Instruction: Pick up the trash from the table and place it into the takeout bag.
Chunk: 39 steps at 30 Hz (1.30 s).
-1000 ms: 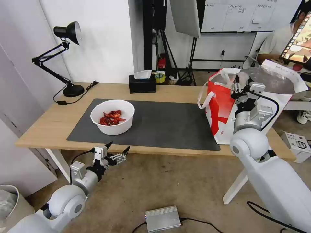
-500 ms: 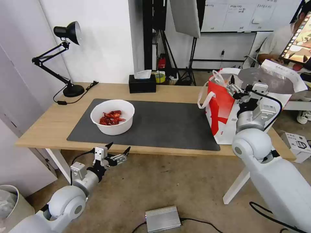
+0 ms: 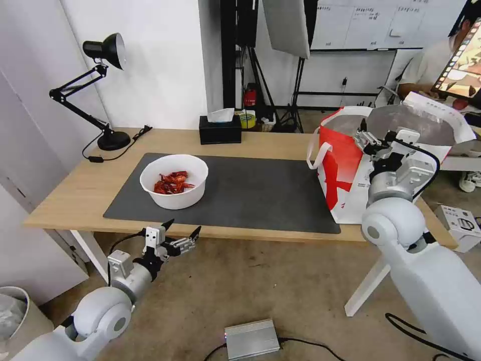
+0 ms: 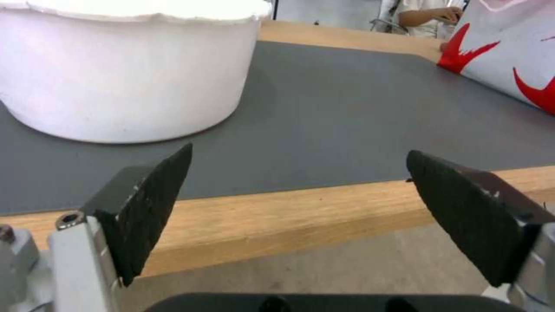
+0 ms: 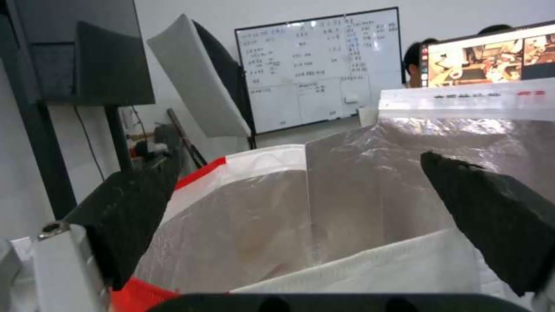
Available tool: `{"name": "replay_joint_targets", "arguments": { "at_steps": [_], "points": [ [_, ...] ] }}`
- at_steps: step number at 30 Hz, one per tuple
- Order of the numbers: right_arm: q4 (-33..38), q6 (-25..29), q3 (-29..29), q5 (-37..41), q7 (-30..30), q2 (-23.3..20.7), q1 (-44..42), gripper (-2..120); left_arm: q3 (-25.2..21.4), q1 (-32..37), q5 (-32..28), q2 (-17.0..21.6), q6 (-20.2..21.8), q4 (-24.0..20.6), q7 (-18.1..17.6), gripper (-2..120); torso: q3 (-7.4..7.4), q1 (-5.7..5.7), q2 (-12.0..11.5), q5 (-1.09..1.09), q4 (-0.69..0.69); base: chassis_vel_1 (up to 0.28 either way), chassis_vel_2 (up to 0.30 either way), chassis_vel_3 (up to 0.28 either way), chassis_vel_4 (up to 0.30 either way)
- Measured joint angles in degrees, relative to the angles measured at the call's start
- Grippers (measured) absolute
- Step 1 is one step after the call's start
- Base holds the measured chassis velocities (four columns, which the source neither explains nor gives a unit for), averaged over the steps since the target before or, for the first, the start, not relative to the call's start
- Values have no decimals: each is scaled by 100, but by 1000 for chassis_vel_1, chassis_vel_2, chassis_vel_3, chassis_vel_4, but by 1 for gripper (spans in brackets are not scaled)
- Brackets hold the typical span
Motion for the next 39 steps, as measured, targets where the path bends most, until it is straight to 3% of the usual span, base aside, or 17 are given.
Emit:
{"name": "replay_joint_targets", "arguments": {
  "at_steps": [10, 11, 13, 20, 25, 31, 39],
  "points": [
    [-19, 292, 20, -288, -197, 22, -60, 100, -4, -10, -5, 0, 2, -1, -5, 100, 0, 0, 0, 0, 0, 0, 0, 0, 0],
    [-7, 427, 26, -332, -326, 25, -80, 100, -8, -10, -6, 0, 2, -2, -6, 100, 0, 0, 0, 0, 0, 0, 0, 0, 0],
    [169, 1059, 23, -435, -1227, -34, -225, 100, -29, -4, -10, -3, 4, -9, -10, 100, 0, 0, 0, 0, 0, 0, 0, 0, 0],
    [484, 1428, 1, -371, -2164, -289, -598, 100, -78, 31, -10, -14, 4, -13, -12, 100, 0, 0, 0, 0, 0, 0, 0, 0, 0],
    [686, 1422, 113, -167, -3030, -612, -1022, 100, -115, 60, -12, -14, -3, -22, -12, 100, 0, 0, 0, 0, 0, 0, 0, 0, 0],
    [910, 1180, 263, -49, -3624, -881, -1575, 100, -174, 129, -13, -11, -13, -55, -11, 100, -1, 0, 0, 0, 0, 0, 0, 0, 0],
    [1249, 465, 403, 56, -3691, -1002, -2250, 100, -262, 207, -13, -19, -35, -84, -10, 100, 0, -1, 0, 0, 0, 0, 0, 0, 0]
  ]
}}
